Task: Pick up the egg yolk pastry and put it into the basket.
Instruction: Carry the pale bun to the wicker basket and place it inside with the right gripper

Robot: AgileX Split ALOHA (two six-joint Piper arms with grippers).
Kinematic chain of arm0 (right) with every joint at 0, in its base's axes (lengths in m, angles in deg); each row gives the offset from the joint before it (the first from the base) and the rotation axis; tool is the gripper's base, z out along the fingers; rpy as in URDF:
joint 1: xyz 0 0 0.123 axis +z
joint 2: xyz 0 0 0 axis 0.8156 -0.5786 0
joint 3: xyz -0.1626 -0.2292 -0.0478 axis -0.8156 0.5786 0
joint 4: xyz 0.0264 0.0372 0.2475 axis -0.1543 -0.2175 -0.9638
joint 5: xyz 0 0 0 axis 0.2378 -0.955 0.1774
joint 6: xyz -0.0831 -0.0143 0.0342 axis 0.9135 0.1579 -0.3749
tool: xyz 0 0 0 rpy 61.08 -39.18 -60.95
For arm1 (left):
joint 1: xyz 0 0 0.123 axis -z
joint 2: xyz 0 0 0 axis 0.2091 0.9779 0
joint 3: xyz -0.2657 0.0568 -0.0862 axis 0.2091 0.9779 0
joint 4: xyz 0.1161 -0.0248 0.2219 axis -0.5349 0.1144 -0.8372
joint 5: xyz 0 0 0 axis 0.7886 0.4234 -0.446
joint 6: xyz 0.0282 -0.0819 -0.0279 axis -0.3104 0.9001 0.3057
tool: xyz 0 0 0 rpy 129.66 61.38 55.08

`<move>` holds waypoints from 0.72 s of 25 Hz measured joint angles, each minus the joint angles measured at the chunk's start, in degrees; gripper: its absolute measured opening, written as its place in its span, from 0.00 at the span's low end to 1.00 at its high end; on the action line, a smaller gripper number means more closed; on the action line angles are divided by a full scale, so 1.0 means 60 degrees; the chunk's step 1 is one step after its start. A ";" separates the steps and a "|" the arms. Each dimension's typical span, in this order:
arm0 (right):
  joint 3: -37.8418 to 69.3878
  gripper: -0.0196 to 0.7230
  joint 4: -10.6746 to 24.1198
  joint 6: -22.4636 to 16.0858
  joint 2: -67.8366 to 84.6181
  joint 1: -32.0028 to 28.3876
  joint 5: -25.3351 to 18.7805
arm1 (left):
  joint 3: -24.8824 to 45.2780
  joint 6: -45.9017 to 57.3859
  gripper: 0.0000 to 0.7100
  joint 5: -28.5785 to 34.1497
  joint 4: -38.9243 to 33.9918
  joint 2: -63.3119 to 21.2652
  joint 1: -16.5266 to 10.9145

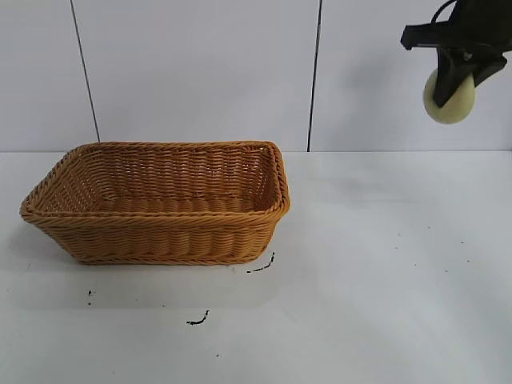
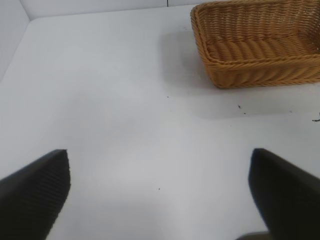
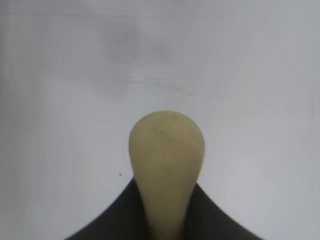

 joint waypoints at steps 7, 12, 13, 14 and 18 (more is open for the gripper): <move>-0.0754 0.15 -0.0012 0.0000 0.0000 0.1156 0.0108 | 0.0000 0.0000 0.98 0.0000 0.0000 0.0000 0.0000; -0.0773 0.15 -0.0024 0.0000 -0.0053 0.2508 0.0608 | 0.0000 0.0000 0.98 0.0000 0.0000 0.0000 0.0000; -0.0795 0.15 -0.0024 0.0000 -0.0100 0.2826 0.0685 | 0.0000 0.0000 0.98 0.0000 0.0000 0.0000 0.0000; -0.0798 0.15 -0.0035 0.0000 -0.0179 0.3142 0.0781 | 0.0000 0.0000 0.98 0.0000 0.0000 0.0000 0.0000; -0.0806 0.15 -0.0047 0.0000 -0.0659 0.4251 0.1361 | 0.0000 0.0000 0.98 0.0000 0.0000 0.0000 0.0000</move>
